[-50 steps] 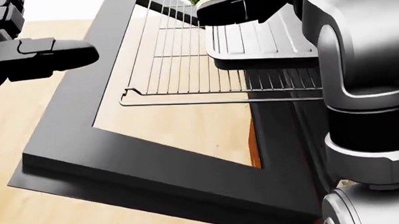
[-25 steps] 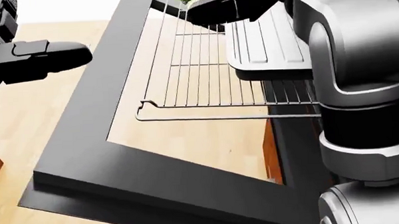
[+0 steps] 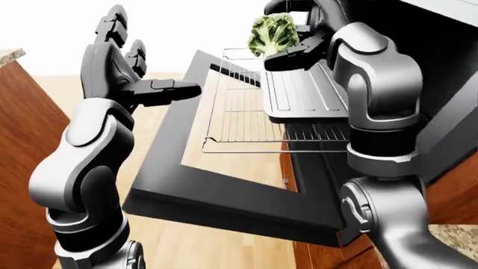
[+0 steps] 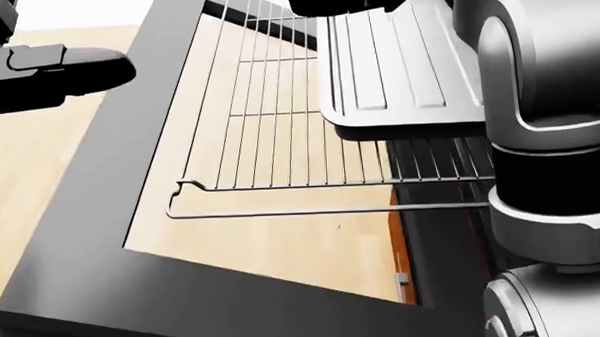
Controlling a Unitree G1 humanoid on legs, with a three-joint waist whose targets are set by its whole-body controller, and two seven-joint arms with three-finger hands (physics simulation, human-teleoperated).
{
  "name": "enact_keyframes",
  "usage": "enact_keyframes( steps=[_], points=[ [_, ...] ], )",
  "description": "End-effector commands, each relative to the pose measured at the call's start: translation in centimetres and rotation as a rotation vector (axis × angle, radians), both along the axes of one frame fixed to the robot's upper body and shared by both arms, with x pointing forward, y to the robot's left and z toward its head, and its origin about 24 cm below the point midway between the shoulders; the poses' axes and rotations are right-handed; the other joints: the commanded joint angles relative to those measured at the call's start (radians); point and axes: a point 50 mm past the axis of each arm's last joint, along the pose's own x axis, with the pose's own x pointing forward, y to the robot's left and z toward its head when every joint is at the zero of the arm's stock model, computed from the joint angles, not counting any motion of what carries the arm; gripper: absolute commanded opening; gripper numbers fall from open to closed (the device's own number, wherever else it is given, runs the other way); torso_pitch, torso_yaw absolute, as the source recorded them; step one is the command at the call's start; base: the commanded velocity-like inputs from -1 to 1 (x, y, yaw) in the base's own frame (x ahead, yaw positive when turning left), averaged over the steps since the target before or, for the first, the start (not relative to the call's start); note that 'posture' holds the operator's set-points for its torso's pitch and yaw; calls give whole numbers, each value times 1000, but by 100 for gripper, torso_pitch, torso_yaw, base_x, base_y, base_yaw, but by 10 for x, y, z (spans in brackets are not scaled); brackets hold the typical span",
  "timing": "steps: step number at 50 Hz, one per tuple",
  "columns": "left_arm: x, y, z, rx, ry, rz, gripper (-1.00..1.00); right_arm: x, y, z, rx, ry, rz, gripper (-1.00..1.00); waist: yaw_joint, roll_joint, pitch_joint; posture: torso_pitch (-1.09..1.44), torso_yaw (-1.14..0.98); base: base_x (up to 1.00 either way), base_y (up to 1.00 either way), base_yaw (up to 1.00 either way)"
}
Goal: Place the broccoli on the rack of the oven.
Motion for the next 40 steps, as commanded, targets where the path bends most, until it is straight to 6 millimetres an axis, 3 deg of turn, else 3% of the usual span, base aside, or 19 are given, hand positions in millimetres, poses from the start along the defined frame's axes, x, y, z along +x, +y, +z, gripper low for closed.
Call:
enact_keyframes(
  steps=[1,2,5,11,19,27,40],
  points=[
    [-5,3,12,0,-67,16,100,-6,2,20,-1,-88,14,-100,0,14,-33,0,0,0,0,0],
    [-5,3,13,0,-68,16,100,-5,2,21,-1,-88,11,-100,-2,-8,-27,0,0,0,0,0],
    [-5,3,13,-1,-68,16,100,-3,-1,22,-4,-89,2,-100,-2,-10,-44,0,0,0,0,0],
    [-4,4,13,-2,-67,17,100,2,-3,26,-12,-92,-10,-100,2,-20,-44,0,0,0,0,0],
    [-6,3,13,-3,-69,17,100,6,-10,40,-30,-98,-47,-100,5,-20,-43,0,0,0,0,0],
    [-5,3,13,-3,-70,14,100,26,-26,56,-71,-74,-107,-100,2,-16,-39,0,0,0,0,0],
    [-4,6,13,-9,-67,20,100,51,-35,42,-149,-37,-175,-100,-2,-7,-43,0,0,0,0,0]
  ],
)
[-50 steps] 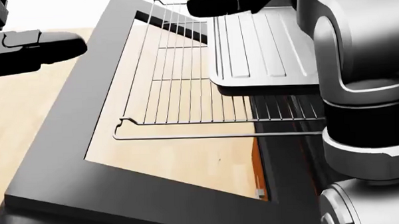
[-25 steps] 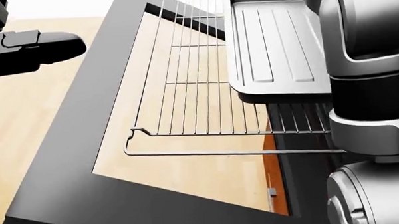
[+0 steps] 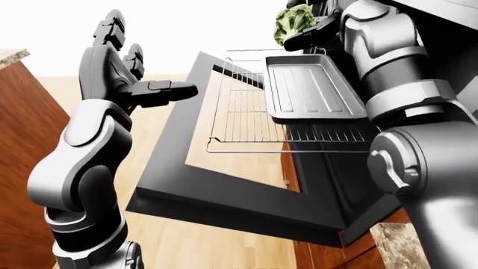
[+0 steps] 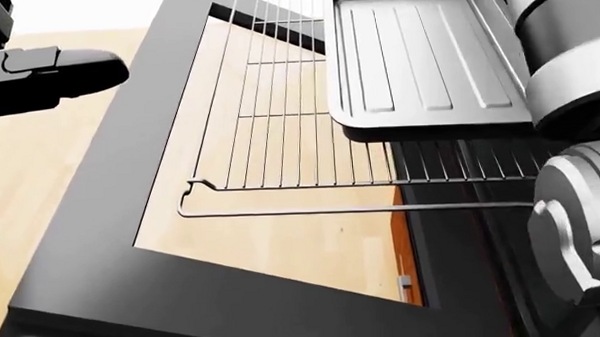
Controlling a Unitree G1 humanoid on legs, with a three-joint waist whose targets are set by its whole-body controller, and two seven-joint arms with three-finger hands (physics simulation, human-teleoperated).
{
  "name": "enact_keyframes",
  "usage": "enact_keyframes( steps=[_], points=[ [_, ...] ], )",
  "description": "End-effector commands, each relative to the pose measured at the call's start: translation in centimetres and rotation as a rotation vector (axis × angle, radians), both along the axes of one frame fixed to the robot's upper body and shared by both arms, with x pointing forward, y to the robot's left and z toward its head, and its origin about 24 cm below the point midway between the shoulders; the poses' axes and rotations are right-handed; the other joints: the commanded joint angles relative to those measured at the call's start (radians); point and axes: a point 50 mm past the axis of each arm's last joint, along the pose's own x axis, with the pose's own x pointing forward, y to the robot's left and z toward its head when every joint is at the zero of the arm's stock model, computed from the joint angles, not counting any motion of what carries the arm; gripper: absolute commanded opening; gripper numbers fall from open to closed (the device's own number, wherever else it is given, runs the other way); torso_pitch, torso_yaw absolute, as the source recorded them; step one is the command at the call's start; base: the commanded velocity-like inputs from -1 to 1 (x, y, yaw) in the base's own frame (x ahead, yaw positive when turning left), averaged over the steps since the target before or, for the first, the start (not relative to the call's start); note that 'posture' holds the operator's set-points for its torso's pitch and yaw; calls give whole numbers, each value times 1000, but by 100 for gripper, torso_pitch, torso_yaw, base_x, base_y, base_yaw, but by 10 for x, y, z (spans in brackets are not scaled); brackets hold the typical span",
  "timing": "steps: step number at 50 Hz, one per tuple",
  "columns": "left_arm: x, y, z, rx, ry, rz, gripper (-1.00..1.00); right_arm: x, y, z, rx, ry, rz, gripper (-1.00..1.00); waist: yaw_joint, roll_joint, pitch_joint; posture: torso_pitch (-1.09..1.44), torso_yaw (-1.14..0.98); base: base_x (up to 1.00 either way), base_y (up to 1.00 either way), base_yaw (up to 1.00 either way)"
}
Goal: Place the broccoli on the rack of the oven.
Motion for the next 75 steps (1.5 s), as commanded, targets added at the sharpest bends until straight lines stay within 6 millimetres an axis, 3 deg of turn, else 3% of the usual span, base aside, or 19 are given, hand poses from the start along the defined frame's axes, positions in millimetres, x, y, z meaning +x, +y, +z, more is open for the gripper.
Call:
enact_keyframes(
  steps=[1,11,35,50,53,56,58,75],
  points=[
    [-6,4,17,-3,-88,11,100,-1,4,17,-72,-124,-19,-100,1,0,-30,0,0,0,0,0],
    [-6,4,17,-4,-88,13,100,2,0,5,-81,-119,-51,-100,6,-1,-37,0,0,0,0,0],
    [-7,6,17,-5,-87,17,100,6,-37,-36,-73,-112,-292,-100,14,-12,-46,0,0,0,0,0],
    [-6,7,17,-6,-86,20,100,6,-41,-44,-181,-139,-351,-100,13,-13,-46,0,0,0,0,0],
    [-7,7,17,-6,-86,18,100,6,-42,-46,-186,-137,-355,-83,13,-14,-46,0,0,0,0,0],
    [-7,7,17,-6,-87,19,100,6,-40,-48,-204,-136,-350,-80,13,-14,-46,0,0,0,0,0],
    [-7,7,17,-6,-87,19,100,6,-39,-48,-217,-140,-347,-62,13,-14,-46,0,0,0,0,0],
    [-7,8,18,-7,-89,23,100,6,-40,-56,-353,-144,-365,-33,13,-13,-45,0,0,0,0,0]
  ],
)
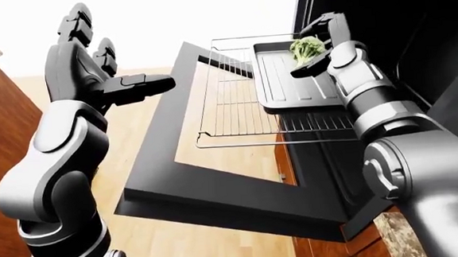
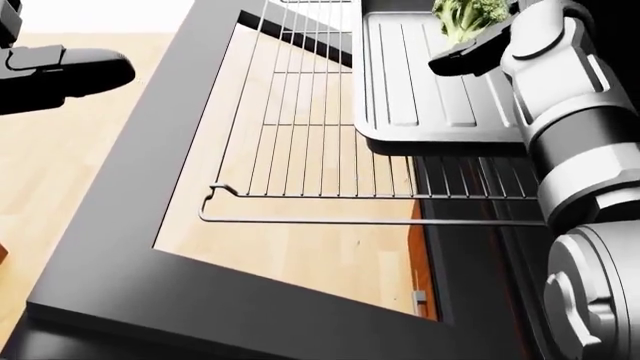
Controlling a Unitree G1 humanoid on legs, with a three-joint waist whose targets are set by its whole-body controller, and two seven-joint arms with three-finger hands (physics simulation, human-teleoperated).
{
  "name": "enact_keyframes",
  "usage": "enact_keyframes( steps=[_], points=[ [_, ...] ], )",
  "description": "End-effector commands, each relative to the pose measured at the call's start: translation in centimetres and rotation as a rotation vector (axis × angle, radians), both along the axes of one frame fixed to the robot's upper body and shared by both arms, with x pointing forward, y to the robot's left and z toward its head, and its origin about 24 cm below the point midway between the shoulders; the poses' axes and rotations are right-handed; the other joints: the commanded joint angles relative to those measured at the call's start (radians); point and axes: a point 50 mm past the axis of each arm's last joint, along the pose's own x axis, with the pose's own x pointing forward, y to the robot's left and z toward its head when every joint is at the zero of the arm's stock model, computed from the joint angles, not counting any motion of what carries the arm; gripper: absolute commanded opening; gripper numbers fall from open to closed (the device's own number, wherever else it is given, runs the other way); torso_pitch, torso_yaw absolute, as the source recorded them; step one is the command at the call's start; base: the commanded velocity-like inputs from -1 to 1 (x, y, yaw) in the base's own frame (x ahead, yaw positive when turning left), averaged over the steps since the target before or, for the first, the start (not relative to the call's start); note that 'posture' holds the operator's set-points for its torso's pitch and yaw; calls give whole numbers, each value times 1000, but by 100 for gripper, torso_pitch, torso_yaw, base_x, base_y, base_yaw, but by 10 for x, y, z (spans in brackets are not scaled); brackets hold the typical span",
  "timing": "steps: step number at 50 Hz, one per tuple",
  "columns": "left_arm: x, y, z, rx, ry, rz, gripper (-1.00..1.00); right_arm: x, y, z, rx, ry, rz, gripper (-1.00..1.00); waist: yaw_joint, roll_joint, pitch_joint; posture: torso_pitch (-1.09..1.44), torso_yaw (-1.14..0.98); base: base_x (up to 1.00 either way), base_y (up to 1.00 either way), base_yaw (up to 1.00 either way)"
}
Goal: Place the broccoli on the rack of the oven.
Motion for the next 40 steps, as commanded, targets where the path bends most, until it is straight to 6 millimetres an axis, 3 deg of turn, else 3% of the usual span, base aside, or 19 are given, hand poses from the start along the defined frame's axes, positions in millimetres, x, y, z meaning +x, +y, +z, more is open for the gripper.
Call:
enact_keyframes(
  steps=[1,2,15,16,17,20,32,33,34,40],
  points=[
    [-6,1,16,4,-86,4,100,-1,3,29,-25,-102,11,-29,0,0,-31,0,0,0,0,0],
    [-5,1,16,4,-85,4,100,-1,3,29,-25,-101,10,-20,0,0,-31,0,0,0,0,0],
    [-6,1,15,5,-83,5,100,-1,3,15,-26,-85,10,1,0,1,-33,0,0,0,0,0],
    [-6,1,15,4,-83,5,100,0,3,14,-25,-84,11,7,0,1,-33,0,0,0,0,0],
    [-6,1,16,4,-84,5,100,0,3,13,-23,-81,12,38,0,0,-33,0,0,0,0,0],
    [-6,1,16,5,-84,5,100,0,3,10,-23,-78,11,33,0,0,-34,0,0,0,0,0],
    [-7,2,17,3,-87,7,100,-1,3,10,-31,-84,7,45,0,0,-35,0,0,0,0,0],
    [-7,2,18,3,-88,8,100,-1,3,12,-33,-88,7,49,1,1,-35,0,0,0,0,0],
    [-7,2,18,3,-88,8,100,-1,3,13,-35,-92,11,100,0,1,-35,0,0,0,0,0],
    [-7,1,17,4,-87,6,100,-1,6,28,-26,-125,30,100,0,2,-34,0,0,0,0,0]
  ],
)
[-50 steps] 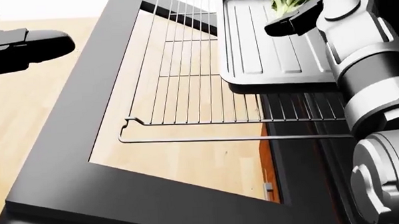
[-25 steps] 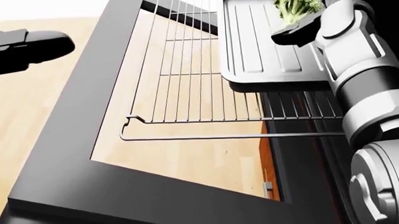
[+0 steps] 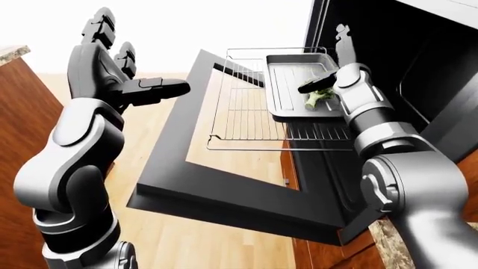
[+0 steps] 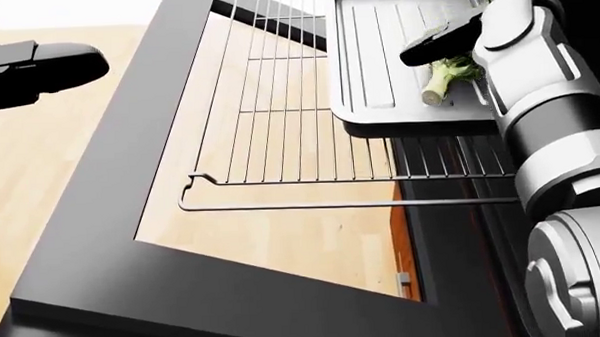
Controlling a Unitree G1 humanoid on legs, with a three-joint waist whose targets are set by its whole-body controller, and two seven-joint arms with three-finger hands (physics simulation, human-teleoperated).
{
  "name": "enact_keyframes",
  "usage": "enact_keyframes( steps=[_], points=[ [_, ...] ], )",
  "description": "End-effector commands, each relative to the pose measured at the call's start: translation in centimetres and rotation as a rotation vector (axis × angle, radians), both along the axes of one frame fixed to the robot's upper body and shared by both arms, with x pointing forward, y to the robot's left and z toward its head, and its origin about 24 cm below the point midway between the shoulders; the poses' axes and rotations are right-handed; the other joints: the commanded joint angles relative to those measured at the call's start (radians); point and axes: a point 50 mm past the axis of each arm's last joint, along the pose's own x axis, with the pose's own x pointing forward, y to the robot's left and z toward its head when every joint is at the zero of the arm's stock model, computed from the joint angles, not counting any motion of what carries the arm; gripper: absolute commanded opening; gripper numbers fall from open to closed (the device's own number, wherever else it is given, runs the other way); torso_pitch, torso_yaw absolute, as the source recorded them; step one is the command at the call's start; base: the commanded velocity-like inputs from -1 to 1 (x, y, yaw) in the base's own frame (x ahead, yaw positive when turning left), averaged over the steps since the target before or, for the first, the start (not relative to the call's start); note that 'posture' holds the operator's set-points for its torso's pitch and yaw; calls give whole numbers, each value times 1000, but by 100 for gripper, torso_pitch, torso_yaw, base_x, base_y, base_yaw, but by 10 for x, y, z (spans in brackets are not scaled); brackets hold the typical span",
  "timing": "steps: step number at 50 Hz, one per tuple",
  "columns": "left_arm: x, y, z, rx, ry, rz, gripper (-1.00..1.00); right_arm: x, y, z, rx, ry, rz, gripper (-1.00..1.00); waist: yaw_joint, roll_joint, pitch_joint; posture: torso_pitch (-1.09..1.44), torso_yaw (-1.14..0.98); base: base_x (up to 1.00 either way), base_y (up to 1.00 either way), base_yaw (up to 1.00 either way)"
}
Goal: Place the broccoli on the rack of the oven.
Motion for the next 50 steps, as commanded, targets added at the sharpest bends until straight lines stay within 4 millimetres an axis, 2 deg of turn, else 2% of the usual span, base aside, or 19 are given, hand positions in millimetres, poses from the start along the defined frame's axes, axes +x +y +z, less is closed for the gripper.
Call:
enact_keyframes(
  steps=[1,10,12,14,21,29,37,50],
  points=[
    [-6,0,16,5,-86,2,100,-1,6,36,-13,-122,28,100,0,-1,-32,0,0,0,0,0],
    [-6,0,15,5,-85,3,100,0,20,51,54,-125,100,100,-1,-1,-31,0,0,0,0,0],
    [-6,1,15,6,-84,5,100,0,25,55,97,-117,127,100,-2,0,-31,0,0,0,0,0],
    [-6,2,15,7,-83,10,100,1,30,57,220,-102,167,100,-2,1,-30,0,0,0,0,0],
    [1,11,24,47,-76,38,100,-1,44,70,390,-63,284,100,-3,3,-28,0,0,0,0,0],
    [13,15,31,92,-49,88,100,-12,55,95,416,-81,371,100,-1,3,-24,0,0,0,0,0],
    [16,14,49,137,-40,111,100,-35,61,117,446,-111,417,100,0,-1,-17,0,0,0,0,0],
    [16,10,67,220,-41,141,100,-89,55,128,452,-162,457,100,3,-11,-10,0,0,0,0,0]
  ],
)
